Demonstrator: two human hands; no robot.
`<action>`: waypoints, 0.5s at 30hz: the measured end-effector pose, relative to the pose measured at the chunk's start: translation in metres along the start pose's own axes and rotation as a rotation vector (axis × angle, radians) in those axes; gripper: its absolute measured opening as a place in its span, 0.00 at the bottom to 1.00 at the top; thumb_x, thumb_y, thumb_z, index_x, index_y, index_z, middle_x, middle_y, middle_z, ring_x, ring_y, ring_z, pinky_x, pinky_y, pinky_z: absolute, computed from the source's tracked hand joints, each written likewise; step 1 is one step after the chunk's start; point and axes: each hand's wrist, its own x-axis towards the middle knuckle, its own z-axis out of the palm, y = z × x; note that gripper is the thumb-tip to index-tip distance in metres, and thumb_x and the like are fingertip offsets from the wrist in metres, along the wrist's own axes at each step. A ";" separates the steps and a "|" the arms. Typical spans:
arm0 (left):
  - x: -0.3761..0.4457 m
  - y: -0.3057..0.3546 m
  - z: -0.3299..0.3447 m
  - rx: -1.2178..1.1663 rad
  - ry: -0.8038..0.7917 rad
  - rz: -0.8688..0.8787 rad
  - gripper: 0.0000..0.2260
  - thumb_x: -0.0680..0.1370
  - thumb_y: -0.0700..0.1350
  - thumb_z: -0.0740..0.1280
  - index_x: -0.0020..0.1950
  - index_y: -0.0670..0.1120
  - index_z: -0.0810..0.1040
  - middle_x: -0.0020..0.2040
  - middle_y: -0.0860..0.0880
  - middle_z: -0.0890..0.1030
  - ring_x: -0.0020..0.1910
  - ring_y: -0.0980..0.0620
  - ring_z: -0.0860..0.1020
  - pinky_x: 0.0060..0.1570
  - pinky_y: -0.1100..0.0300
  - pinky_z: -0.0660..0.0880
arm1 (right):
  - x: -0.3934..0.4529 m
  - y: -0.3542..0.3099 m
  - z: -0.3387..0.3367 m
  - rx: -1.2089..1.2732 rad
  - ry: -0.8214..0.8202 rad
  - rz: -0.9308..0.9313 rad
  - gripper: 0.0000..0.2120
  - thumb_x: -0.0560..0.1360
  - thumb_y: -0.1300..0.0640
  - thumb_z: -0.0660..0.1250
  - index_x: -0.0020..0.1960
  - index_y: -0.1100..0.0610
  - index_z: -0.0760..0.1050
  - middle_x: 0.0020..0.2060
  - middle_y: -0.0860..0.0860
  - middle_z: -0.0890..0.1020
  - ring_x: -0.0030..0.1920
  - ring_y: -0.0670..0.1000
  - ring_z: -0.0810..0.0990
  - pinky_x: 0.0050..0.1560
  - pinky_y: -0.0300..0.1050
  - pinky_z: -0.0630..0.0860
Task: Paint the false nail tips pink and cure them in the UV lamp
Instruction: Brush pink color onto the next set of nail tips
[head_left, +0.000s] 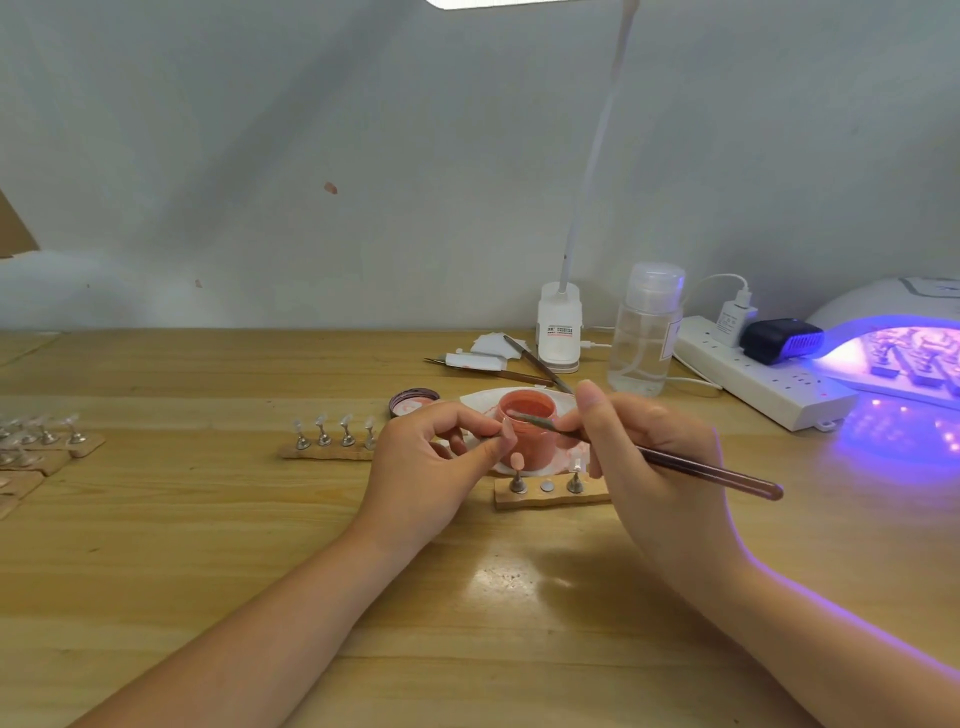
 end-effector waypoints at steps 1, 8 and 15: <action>0.000 0.000 0.000 0.005 0.002 -0.004 0.06 0.68 0.39 0.74 0.34 0.49 0.81 0.32 0.55 0.79 0.30 0.61 0.69 0.30 0.69 0.67 | -0.001 0.000 0.000 0.039 -0.008 0.006 0.15 0.73 0.53 0.63 0.33 0.59 0.80 0.23 0.44 0.78 0.25 0.41 0.75 0.29 0.30 0.69; 0.000 0.002 0.000 0.026 0.011 0.004 0.08 0.68 0.41 0.74 0.33 0.52 0.80 0.31 0.56 0.77 0.30 0.62 0.69 0.30 0.70 0.67 | 0.000 0.000 -0.002 0.014 0.018 0.033 0.16 0.74 0.49 0.61 0.34 0.56 0.80 0.23 0.47 0.77 0.24 0.43 0.73 0.27 0.34 0.69; 0.000 0.002 0.000 0.034 0.010 0.015 0.08 0.68 0.40 0.74 0.33 0.51 0.80 0.32 0.55 0.77 0.31 0.62 0.70 0.31 0.69 0.67 | -0.002 0.002 -0.002 0.123 0.035 0.062 0.21 0.76 0.51 0.61 0.31 0.62 0.79 0.23 0.48 0.79 0.24 0.42 0.74 0.28 0.32 0.68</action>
